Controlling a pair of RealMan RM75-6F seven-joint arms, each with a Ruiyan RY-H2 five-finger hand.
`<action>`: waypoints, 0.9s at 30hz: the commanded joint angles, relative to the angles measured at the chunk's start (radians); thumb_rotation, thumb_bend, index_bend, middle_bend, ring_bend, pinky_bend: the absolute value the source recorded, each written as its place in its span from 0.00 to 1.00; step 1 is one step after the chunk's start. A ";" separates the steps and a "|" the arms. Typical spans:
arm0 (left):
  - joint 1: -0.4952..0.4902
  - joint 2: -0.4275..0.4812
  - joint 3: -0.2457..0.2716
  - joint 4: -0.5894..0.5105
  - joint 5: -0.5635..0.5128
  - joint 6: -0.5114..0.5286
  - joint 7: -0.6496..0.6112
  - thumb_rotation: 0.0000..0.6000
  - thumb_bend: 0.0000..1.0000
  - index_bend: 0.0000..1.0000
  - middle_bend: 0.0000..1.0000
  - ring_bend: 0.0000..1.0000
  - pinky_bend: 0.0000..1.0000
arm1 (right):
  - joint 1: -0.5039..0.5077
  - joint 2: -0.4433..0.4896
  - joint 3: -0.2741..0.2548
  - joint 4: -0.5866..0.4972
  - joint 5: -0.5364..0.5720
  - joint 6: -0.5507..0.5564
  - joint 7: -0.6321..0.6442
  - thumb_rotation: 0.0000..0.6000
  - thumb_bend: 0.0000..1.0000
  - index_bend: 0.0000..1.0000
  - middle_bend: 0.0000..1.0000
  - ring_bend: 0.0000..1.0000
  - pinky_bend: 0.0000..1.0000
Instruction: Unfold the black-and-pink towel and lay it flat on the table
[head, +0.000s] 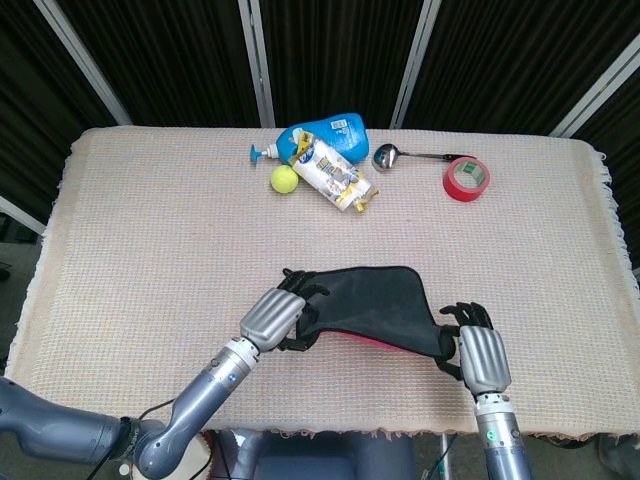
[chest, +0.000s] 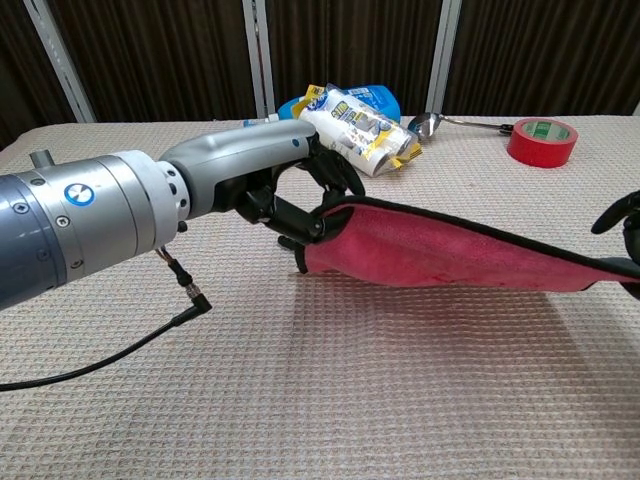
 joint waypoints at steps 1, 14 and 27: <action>0.007 0.004 0.004 -0.005 0.009 -0.004 0.001 1.00 0.53 0.74 0.20 0.00 0.04 | -0.006 -0.003 -0.005 0.001 -0.010 -0.005 -0.002 1.00 0.65 0.79 0.30 0.18 0.12; 0.038 -0.002 0.038 -0.021 0.043 -0.018 0.014 1.00 0.53 0.73 0.20 0.00 0.04 | -0.021 0.006 -0.021 0.011 -0.039 -0.045 0.002 1.00 0.65 0.79 0.30 0.18 0.12; 0.061 -0.033 0.077 -0.014 0.069 -0.044 0.038 1.00 0.53 0.73 0.20 0.00 0.03 | -0.037 0.017 -0.027 0.041 -0.042 -0.090 0.053 1.00 0.65 0.79 0.30 0.18 0.12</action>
